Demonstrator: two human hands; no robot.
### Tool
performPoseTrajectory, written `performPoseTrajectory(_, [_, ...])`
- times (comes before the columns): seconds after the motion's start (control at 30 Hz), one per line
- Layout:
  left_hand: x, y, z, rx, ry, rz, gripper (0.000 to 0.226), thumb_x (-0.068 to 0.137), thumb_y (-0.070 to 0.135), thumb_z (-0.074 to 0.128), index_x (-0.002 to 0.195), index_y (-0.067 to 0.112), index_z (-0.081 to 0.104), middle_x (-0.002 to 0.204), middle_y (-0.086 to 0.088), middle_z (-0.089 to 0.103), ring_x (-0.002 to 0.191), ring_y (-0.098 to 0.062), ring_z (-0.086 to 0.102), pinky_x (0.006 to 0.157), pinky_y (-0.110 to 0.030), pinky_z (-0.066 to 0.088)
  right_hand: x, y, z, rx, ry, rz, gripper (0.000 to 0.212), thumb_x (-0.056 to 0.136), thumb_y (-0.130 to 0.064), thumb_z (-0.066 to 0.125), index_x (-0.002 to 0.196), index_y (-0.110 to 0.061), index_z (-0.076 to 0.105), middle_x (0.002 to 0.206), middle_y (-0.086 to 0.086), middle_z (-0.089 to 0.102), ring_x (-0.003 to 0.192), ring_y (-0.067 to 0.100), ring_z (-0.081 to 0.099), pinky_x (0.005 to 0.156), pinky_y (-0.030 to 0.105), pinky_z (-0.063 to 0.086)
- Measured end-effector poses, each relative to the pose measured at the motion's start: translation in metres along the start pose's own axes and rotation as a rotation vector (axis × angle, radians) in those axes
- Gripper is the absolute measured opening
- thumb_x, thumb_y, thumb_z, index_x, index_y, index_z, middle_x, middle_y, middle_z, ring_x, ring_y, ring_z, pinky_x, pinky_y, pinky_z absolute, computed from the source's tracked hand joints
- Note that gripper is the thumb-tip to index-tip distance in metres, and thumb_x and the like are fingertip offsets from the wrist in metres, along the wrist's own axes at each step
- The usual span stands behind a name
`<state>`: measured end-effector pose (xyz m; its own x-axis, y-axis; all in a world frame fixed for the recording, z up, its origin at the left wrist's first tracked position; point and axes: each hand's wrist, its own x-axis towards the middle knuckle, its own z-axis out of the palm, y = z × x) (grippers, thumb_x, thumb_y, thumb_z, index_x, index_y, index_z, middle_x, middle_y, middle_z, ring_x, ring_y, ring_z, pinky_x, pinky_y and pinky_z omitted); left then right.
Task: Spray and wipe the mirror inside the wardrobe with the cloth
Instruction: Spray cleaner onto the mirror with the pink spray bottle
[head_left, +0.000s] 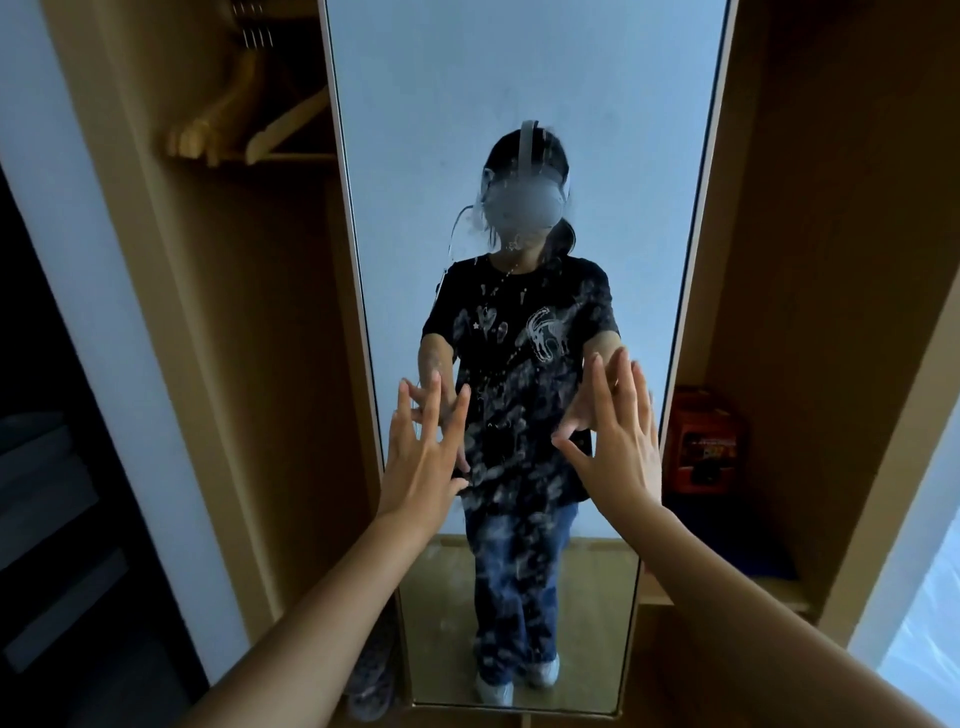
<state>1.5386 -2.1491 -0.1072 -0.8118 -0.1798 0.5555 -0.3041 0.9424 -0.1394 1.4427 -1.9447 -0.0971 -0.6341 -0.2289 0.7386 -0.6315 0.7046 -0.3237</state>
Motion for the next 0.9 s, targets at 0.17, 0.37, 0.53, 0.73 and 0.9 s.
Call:
performPoseTrajectory(0.17, [0.007, 0.000, 0.013, 0.042, 0.040, -0.010, 0.116, 0.081, 0.051, 0.068, 0.150, 0.021, -0.020, 0.154, -0.018, -0.030, 0.140, -0.048, -0.015, 0.113, -0.051, 0.021, 0.005, 0.007, 0.010, -0.025, 0.001, -0.031, 0.109, 0.083, -0.045, 0.073, 0.156, -0.029, -0.007, 0.160, -0.007, -0.022, 0.146, 0.010, -0.024, 0.122, 0.043, 0.009])
performPoseTrajectory(0.37, [0.021, -0.002, 0.022, 0.108, 0.046, -0.003, 0.112, 0.083, 0.053, 0.063, 0.151, 0.018, -0.019, 0.155, -0.020, -0.026, 0.142, -0.050, -0.007, 0.113, -0.050, 0.027, 0.017, 0.013, 0.023, -0.052, -0.014, -0.018, 0.107, 0.085, -0.046, 0.070, 0.156, -0.028, -0.008, 0.161, -0.006, -0.022, 0.147, 0.013, -0.022, 0.122, 0.043, 0.006])
performPoseTrajectory(0.53, [0.033, -0.002, 0.030, 0.119, 0.040, -0.013, 0.116, 0.081, 0.054, 0.065, 0.151, 0.018, -0.020, 0.156, -0.020, -0.025, 0.140, -0.050, -0.012, 0.111, -0.048, 0.031, 0.026, 0.018, 0.033, -0.058, -0.020, -0.016, 0.105, 0.086, -0.045, 0.069, 0.156, -0.027, -0.007, 0.162, -0.005, -0.020, 0.149, 0.015, -0.019, 0.122, 0.044, 0.006])
performPoseTrajectory(0.73, [0.048, -0.006, 0.042, 0.093, 0.021, -0.014, 0.118, 0.082, 0.048, 0.069, 0.149, 0.019, -0.024, 0.155, -0.018, -0.028, 0.143, -0.049, -0.007, 0.110, -0.045, 0.035, 0.038, 0.020, 0.044, -0.068, -0.032, -0.002, 0.105, 0.087, -0.042, 0.070, 0.156, -0.027, -0.007, 0.161, -0.005, -0.021, 0.149, 0.016, -0.016, 0.123, 0.045, 0.008])
performPoseTrajectory(0.9, [0.056, -0.005, 0.050, 0.116, 0.036, -0.017, 0.119, 0.080, 0.053, 0.068, 0.150, 0.017, -0.021, 0.157, -0.020, -0.022, 0.143, -0.051, -0.005, 0.111, -0.047, 0.033, 0.044, 0.025, 0.052, -0.084, -0.026, 0.001, 0.103, 0.088, -0.048, 0.066, 0.156, -0.028, -0.009, 0.161, -0.005, -0.022, 0.145, 0.009, -0.028, 0.121, 0.040, 0.001])
